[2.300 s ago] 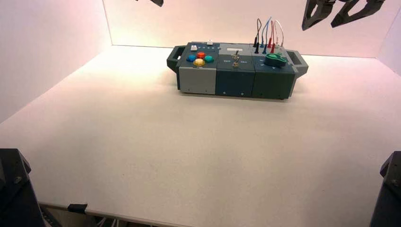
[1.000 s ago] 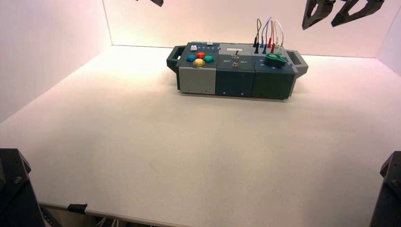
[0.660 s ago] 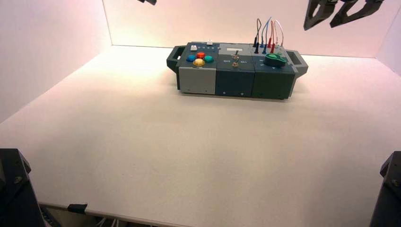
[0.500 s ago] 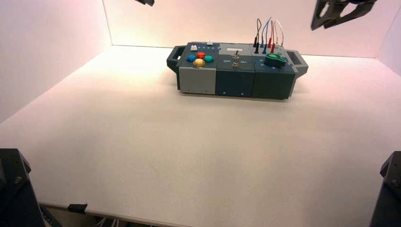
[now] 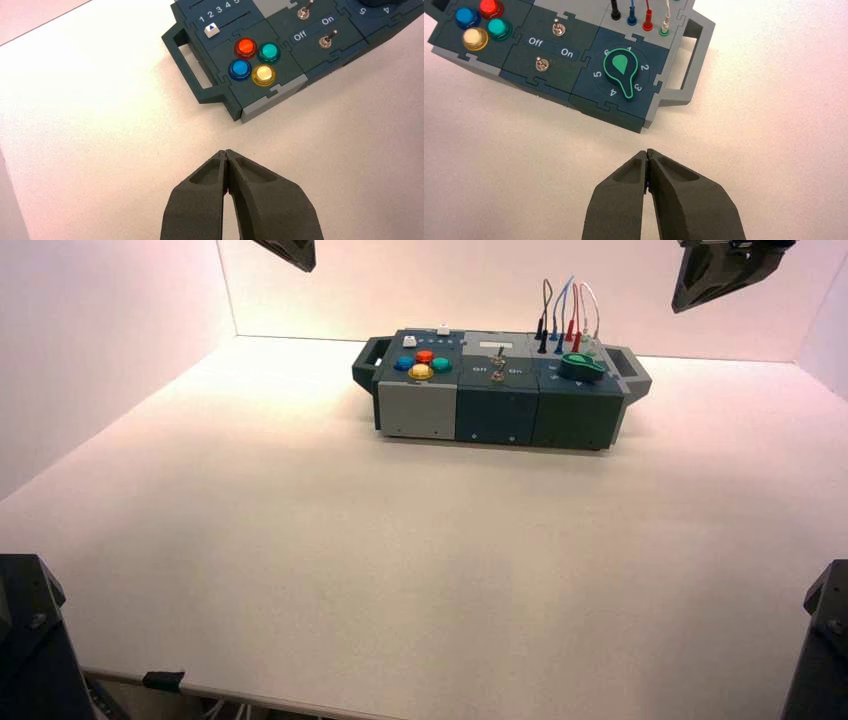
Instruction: Close both grippers.
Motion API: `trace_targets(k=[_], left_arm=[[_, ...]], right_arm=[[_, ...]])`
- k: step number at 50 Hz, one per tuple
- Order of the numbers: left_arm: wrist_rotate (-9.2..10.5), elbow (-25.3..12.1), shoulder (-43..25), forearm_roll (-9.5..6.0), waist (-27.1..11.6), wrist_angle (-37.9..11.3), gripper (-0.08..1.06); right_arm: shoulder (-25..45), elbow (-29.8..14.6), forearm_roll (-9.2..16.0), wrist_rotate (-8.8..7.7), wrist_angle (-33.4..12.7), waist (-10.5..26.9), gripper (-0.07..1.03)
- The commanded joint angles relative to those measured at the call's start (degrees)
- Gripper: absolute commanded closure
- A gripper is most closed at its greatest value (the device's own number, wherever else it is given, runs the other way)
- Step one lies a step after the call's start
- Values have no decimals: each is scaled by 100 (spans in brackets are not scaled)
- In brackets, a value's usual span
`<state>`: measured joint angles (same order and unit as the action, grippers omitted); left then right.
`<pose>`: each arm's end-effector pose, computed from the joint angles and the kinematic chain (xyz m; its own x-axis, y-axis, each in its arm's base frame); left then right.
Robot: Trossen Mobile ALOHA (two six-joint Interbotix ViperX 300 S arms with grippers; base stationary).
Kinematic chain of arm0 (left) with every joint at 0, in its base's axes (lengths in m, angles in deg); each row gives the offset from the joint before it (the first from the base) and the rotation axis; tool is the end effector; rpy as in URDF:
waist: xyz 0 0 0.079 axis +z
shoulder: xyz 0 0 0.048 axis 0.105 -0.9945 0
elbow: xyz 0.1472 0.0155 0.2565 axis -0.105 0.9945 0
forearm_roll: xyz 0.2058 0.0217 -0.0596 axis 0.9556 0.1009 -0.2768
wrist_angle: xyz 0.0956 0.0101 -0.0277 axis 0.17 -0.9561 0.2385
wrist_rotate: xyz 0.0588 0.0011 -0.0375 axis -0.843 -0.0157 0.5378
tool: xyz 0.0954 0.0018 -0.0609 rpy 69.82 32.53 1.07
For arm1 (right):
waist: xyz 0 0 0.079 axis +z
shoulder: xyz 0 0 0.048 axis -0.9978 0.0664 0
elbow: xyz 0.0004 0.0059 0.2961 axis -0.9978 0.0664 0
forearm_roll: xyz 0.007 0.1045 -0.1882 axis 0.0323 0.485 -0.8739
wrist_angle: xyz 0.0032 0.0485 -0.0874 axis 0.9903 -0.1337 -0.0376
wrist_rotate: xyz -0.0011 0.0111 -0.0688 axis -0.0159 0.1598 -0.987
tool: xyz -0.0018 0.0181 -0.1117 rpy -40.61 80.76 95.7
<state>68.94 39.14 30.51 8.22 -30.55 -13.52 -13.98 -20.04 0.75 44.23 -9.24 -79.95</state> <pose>0.3490 -0.1703 0.1414 0.4966 -0.2865 -0.8193 0.5885 0.8050 0.0752 0.3147 0.0425 0.1215 0.5497 0.1046 -0.8288 -0.2103 0.9775 -0.0161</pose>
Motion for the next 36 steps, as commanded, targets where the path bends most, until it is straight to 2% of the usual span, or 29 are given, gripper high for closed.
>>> trace_targets(k=[1, 36], left_arm=[[0, -193, 53, -26, -9, 26, 100], [0, -220, 0, -70, -9, 35, 100]], right_arm=[[-97, -176, -9, -9, 26, -35, 98], [-123, -176, -9, -9, 18, -35, 98]])
